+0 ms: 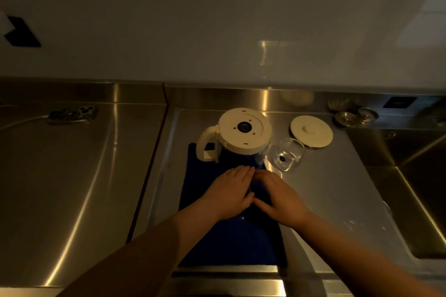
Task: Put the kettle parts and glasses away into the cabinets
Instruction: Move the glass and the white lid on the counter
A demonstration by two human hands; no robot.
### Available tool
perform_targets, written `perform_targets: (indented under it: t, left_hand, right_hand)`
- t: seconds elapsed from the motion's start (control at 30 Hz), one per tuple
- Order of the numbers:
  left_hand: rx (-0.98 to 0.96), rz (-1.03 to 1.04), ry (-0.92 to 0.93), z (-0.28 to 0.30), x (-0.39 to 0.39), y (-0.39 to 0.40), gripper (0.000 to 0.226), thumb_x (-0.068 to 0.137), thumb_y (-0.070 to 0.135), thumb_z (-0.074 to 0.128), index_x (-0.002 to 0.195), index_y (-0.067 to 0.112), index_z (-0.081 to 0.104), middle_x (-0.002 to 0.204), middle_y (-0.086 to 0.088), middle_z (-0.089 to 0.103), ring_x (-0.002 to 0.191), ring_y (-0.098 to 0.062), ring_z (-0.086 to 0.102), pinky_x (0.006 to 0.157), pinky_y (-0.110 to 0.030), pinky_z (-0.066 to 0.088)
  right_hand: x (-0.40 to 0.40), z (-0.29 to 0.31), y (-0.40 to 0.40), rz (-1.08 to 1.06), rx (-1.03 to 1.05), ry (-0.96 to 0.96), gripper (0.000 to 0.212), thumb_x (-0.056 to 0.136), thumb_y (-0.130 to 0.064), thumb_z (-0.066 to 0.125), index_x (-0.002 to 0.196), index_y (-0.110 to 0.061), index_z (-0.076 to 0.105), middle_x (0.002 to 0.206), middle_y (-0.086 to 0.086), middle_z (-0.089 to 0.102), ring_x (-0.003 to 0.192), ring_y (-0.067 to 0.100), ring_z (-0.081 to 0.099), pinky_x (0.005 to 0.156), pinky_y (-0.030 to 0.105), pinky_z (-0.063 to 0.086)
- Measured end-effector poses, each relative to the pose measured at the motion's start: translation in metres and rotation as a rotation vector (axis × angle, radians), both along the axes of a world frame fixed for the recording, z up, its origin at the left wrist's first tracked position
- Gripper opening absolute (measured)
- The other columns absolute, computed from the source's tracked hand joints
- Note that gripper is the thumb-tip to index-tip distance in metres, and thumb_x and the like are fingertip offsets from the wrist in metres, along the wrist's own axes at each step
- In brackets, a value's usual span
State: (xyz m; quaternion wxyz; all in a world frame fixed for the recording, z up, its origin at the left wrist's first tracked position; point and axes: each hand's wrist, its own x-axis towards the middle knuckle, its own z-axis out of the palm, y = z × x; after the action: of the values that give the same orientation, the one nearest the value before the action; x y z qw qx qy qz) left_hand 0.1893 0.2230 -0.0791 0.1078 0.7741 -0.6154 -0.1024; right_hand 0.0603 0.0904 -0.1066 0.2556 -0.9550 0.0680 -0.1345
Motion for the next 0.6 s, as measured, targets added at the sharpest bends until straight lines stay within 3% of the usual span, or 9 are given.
perform_targets:
  t: [0.13,0.27,0.47,0.6]
  left_hand:
    - [-0.024,-0.023,0.021,0.007,-0.018,-0.043,0.064,0.098,0.034,0.042,0.15,0.012,0.013,0.157,-0.006,0.017,0.144,-0.018,0.015,0.115,-0.028,0.014]
    - [-0.008,0.025,0.043,0.01,-0.035,-0.091,0.065,0.098,0.033,0.042,0.151,0.014,0.009,0.158,-0.005,0.01,0.144,-0.019,0.014,0.114,-0.031,0.018]
    - [0.017,0.133,0.072,0.0,-0.04,-0.155,0.067,0.098,0.034,0.043,0.151,0.016,0.007,0.16,-0.003,0.005,0.146,-0.017,0.007,0.116,-0.031,0.012]
    - [0.122,0.218,0.024,-0.012,-0.032,-0.189,0.069,0.097,0.043,0.039,0.151,0.017,0.006,0.16,-0.005,0.003,0.146,-0.021,0.001,0.119,-0.041,0.011]
  right_hand:
    - [-0.021,-0.002,-0.036,-0.084,-0.001,-0.024,0.048,0.087,-0.045,0.056,0.125,-0.017,0.048,0.124,-0.001,0.054,0.112,0.009,0.049,0.093,0.022,0.041]
    - [-0.04,0.004,-0.077,-0.132,-0.008,-0.028,0.045,0.088,-0.045,0.055,0.123,-0.017,0.05,0.121,0.001,0.056,0.108,0.011,0.053,0.089,0.023,0.044]
    - [-0.059,0.003,-0.15,-0.183,-0.051,0.058,0.051,0.085,-0.048,0.048,0.124,-0.015,0.049,0.122,0.006,0.054,0.109,0.016,0.052,0.089,0.022,0.039]
    - [-0.061,-0.002,-0.199,-0.201,-0.026,0.105,0.049,0.084,-0.045,0.052,0.121,-0.014,0.05,0.12,0.007,0.055,0.108,0.019,0.052,0.088,0.025,0.04]
